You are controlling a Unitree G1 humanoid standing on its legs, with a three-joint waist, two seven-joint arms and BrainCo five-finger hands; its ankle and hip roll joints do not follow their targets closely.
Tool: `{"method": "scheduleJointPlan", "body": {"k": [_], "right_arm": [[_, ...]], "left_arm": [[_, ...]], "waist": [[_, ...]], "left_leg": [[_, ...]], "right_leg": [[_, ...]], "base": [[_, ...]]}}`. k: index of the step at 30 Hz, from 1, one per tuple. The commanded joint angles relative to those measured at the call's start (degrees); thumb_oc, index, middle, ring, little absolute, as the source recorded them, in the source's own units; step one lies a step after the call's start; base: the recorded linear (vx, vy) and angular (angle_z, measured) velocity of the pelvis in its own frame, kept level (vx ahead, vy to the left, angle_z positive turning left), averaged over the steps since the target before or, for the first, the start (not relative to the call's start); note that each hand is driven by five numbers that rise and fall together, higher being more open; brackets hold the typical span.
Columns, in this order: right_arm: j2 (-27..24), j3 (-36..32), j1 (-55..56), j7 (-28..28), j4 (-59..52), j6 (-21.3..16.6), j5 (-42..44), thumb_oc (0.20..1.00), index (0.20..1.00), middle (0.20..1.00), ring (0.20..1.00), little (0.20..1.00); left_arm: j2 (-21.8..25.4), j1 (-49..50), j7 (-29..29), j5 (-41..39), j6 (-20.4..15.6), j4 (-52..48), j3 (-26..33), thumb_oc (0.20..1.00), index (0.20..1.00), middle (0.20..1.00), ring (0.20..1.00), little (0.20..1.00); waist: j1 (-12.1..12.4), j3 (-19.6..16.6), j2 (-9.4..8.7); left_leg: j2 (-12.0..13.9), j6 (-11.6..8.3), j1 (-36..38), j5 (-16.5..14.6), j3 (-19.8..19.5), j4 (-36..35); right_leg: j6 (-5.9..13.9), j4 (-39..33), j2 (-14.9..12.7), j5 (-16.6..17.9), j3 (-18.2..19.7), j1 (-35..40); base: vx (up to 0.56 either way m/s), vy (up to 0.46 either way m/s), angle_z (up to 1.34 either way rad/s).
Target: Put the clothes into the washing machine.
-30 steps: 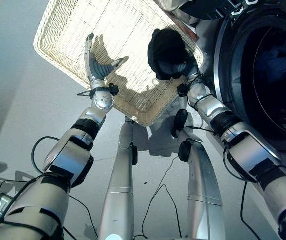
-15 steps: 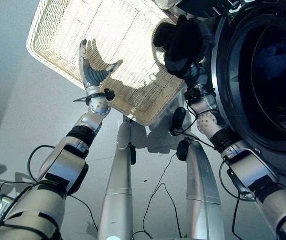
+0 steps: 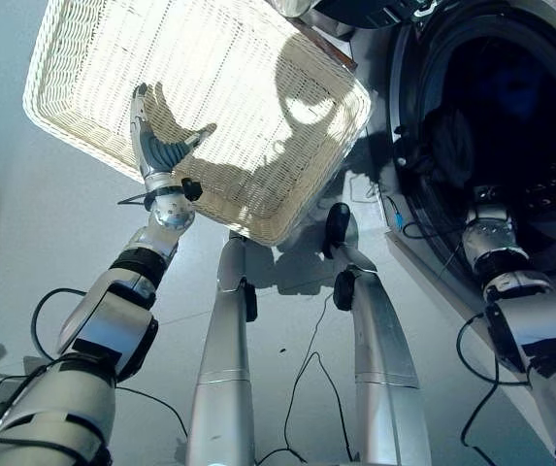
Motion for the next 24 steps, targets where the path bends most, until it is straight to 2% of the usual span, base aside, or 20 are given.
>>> {"method": "scheduleJointPlan", "body": {"k": [1, 2, 3, 5, 6, 7, 8, 9, 10, 12, 14, 19, 20, 24], "right_arm": [[-16.03, -4.44, 3.82, -14.92, 2.62, -12.32, -0.57, 0.200, 0.200, 0.200, 0.200, 0.200], [-17.19, -4.60, 3.74, -16.49, 2.20, -13.39, -0.93, 0.200, 0.200, 0.200, 0.200, 0.200], [-19.91, -5.18, 3.66, -19.44, 0.88, -17.10, -1.90, 0.200, 0.200, 0.200, 0.200, 0.200], [-23.14, -6.48, 4.66, -18.96, -1.15, -21.36, -3.68, 0.228, 0.228, 0.228, 0.228, 0.228], [-24.64, -7.27, 5.57, -19.88, -3.50, -23.23, -5.76, 0.501, 0.501, 0.501, 0.501, 0.501], [-24.97, -7.83, 6.05, -20.59, -4.56, -24.17, -7.24, 0.545, 0.545, 0.545, 0.545, 0.545], [-25.80, -8.71, 6.46, -19.60, -4.76, -24.44, -7.87, 0.787, 0.787, 0.787, 0.787, 0.787], [-25.80, -8.71, 6.46, -19.60, -4.76, -24.44, -7.87, 0.787, 0.787, 0.787, 0.787, 0.787], [-26.26, -9.26, 7.00, -15.71, -4.33, -23.58, -7.58, 1.000, 1.000, 1.000, 1.000, 1.000], [-26.60, -9.20, 7.17, -12.49, -4.06, -21.39, -8.64, 1.000, 1.000, 1.000, 1.000, 1.000], [-26.31, -7.50, 5.18, -11.98, -1.15, -17.06, -11.58, 1.000, 1.000, 1.000, 1.000, 1.000], [-25.80, -1.82, 0.43, -17.20, 5.62, -11.36, -16.26, 1.000, 1.000, 1.000, 1.000, 1.000], [-25.81, -1.61, 0.14, -17.70, 5.51, -11.22, -16.68, 1.000, 1.000, 1.000, 1.000, 1.000], [-24.24, 4.65, -3.01, -29.82, 7.51, 1.73, -39.02, 1.000, 1.000, 1.000, 1.000, 1.000]], "left_arm": [[2.53, 2.35, 2.46, -0.05, -2.90, -0.96, 2.55, 1.000, 1.000, 1.000, 1.000, 1.000], [3.01, 2.78, 2.44, -0.09, -2.91, -1.43, 2.60, 1.000, 1.000, 1.000, 1.000, 1.000], [4.22, 3.72, 2.21, -0.17, -2.91, -2.26, 2.73, 1.000, 1.000, 1.000, 1.000, 1.000], [5.98, 4.42, 1.43, -0.74, -2.94, -2.79, 3.10, 1.000, 1.000, 1.000, 1.000, 1.000], [7.33, 4.16, 0.31, -1.39, -2.60, -2.72, 3.42, 1.000, 1.000, 1.000, 1.000, 1.000], [7.92, 3.99, -0.24, -1.70, -2.53, -2.54, 3.46, 1.000, 1.000, 1.000, 1.000, 1.000], [8.68, 3.61, -1.04, -2.18, -2.78, -1.83, 3.63, 1.000, 1.000, 1.000, 1.000, 1.000], [8.68, 3.61, -1.04, -2.18, -2.78, -1.83, 3.63, 1.000, 1.000, 1.000, 1.000, 1.000], [9.26, 3.02, -2.01, -2.58, -2.83, -1.03, 3.89, 1.000, 1.000, 1.000, 1.000, 1.000], [10.09, 2.12, -3.45, -3.81, -2.84, -0.16, 3.71, 1.000, 1.000, 1.000, 1.000, 1.000], [10.08, 0.38, -4.98, -4.28, -2.85, 1.04, 3.47, 1.000, 1.000, 1.000, 1.000, 1.000], [8.76, -1.21, -5.50, -4.04, -3.42, 2.71, 1.57, 1.000, 1.000, 1.000, 1.000, 1.000], [8.73, -1.18, -5.51, -4.06, -3.43, 2.72, 1.69, 1.000, 1.000, 1.000, 1.000, 1.000], [7.28, -2.03, -4.75, -3.81, -1.99, 1.64, 0.17, 1.000, 1.000, 1.000, 1.000, 1.000]], "waist": [[-0.55, -0.45, -1.16], [-0.59, -0.45, -1.44], [-0.75, -0.45, -2.15], [-1.27, -0.45, -3.05], [-1.70, -0.45, -3.75], [-1.85, -0.45, -4.06], [-2.05, -0.45, -4.37], [-2.05, -0.45, -4.37], [-2.20, -0.45, -4.54], [-2.12, -0.45, -4.70], [-1.60, -0.45, -4.51], [-0.52, -0.45, -3.35], [-0.61, -0.45, -3.26], [0.21, -0.45, -2.32]], "left_leg": [[-2.03, -0.29, -0.75, -9.90, 1.87, 8.12], [-1.97, -0.29, -0.69, -9.97, 1.79, 8.11], [-1.70, -0.27, -0.42, -10.06, 1.62, 7.92], [-1.33, -0.23, 0.16, -10.02, 1.60, 7.51], [-1.36, -0.16, 0.62, -10.19, 1.51, 7.57], [-1.32, -0.11, 0.84, -10.28, 1.51, 7.53], [-1.15, -0.10, 1.07, -10.38, 1.43, 7.40], [-1.15, -0.10, 1.07, -10.38, 1.43, 7.40], [-1.03, -0.13, 1.30, -10.44, 1.39, 7.30], [-1.18, -0.04, 1.56, -10.58, 1.31, 7.38], [-1.37, 0.15, 1.49, -10.67, 1.18, 7.47], [-2.07, 0.32, 1.39, -10.54, 0.79, 7.71], [-2.07, 0.32, 1.37, -10.58, 0.77, 7.75], [-2.78, 0.81, 0.83, -10.79, 0.78, 8.43]], "right_leg": [[8.06, -14.25, 2.86, 11.07, -0.43, 4.91], [8.09, -14.39, 2.92, 11.04, -0.51, 5.17], [8.17, -14.60, 3.05, 11.01, -0.74, 5.80], [8.23, -14.94, 3.37, 11.11, -0.86, 6.66], [8.25, -15.36, 3.64, 11.27, -0.75, 7.23], [8.26, -15.56, 3.74, 11.29, -0.68, 7.51], [8.28, -15.71, 3.74, 11.20, -0.66, 7.85], [8.28, -15.71, 3.74, 11.20, -0.66, 7.85], [8.29, -15.73, 3.77, 11.13, -0.65, 8.07], [8.25, -15.81, 3.69, 11.12, -0.69, 8.26], [8.21, -15.65, 3.34, 10.89, -0.92, 8.12], [8.05, -15.42, 2.74, 10.71, -1.25, 7.91], [8.05, -15.38, 2.73, 10.67, -1.27, 7.89], [8.05, -14.88, 2.39, 10.49, -1.51, 7.40]], "base": [[-0.02, -0.052, 0.01], [-0.03, -0.065, -0.01], [-0.03, -0.062, -0.04], [-0.03, -0.062, -0.06], [-0.03, -0.043, -0.05], [-0.03, -0.025, -0.04], [0.00, 0.000, 0.00], [-0.01, -0.010, -0.05], [0.00, -0.007, -0.03], [0.00, 0.000, 0.00], [0.00, 0.000, 0.00], [0.00, 0.000, 0.01], [0.00, 0.000, 0.00], [0.01, -0.010, 0.04]]}}
